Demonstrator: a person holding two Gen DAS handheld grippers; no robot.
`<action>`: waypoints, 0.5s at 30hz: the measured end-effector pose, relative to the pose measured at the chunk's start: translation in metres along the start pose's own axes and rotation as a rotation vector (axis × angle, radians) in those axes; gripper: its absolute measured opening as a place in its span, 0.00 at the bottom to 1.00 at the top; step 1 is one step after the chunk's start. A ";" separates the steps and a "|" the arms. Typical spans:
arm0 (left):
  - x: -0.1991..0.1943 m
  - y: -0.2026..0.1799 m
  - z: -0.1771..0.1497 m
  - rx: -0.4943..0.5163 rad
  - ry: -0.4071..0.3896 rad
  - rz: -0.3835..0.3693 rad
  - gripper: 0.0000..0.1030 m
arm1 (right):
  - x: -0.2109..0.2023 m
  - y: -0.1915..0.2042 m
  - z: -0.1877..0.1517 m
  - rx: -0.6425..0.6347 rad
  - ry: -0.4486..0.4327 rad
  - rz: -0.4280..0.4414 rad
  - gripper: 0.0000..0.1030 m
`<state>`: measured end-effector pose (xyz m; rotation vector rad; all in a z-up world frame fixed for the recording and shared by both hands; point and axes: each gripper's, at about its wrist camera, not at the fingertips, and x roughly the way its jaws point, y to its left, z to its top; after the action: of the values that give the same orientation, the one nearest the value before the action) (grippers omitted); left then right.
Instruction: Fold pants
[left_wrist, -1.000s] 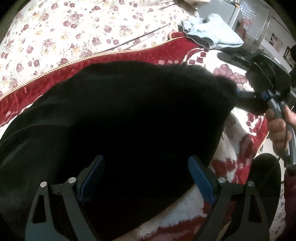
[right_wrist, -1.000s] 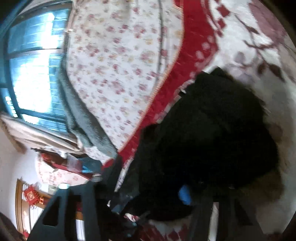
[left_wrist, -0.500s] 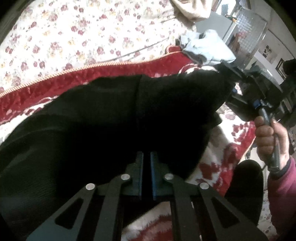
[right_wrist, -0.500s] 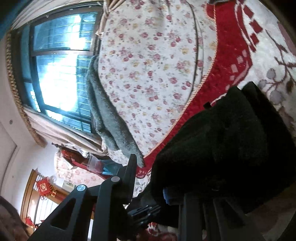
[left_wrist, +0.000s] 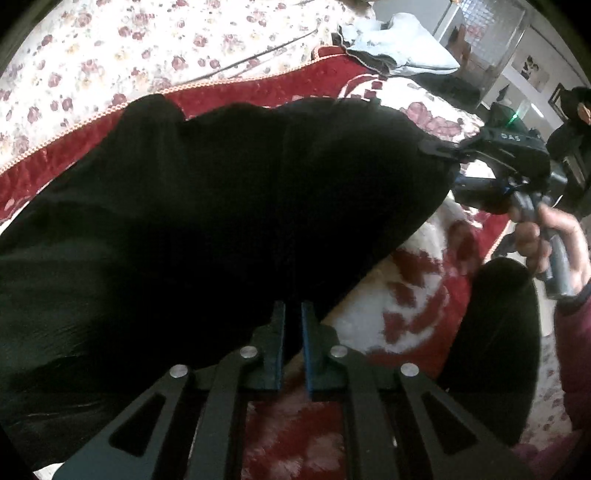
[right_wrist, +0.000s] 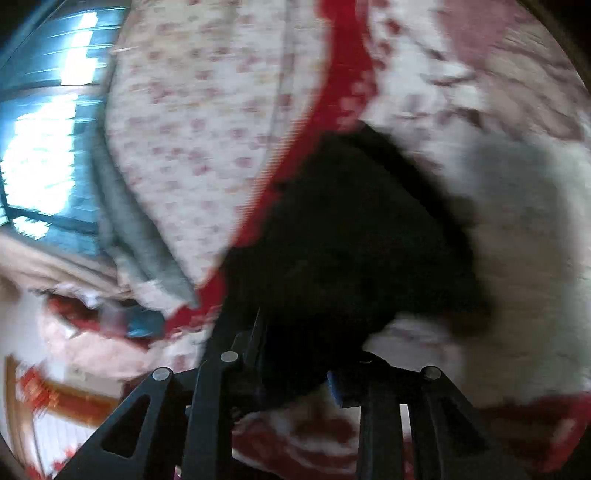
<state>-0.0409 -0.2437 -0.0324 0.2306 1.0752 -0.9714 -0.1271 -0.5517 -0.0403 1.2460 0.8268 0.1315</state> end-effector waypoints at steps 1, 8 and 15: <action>-0.005 -0.001 0.001 -0.004 -0.009 -0.007 0.17 | -0.008 0.004 0.000 -0.014 -0.023 0.000 0.30; -0.067 0.007 0.011 0.018 -0.168 0.048 0.75 | -0.030 0.079 0.005 -0.292 -0.111 -0.122 0.51; -0.058 0.054 0.028 -0.094 -0.142 0.104 0.80 | -0.031 0.120 0.017 -0.417 -0.183 -0.251 0.57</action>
<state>0.0111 -0.1964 0.0142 0.1370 0.9665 -0.8294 -0.0980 -0.5383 0.0802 0.7439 0.7432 -0.0142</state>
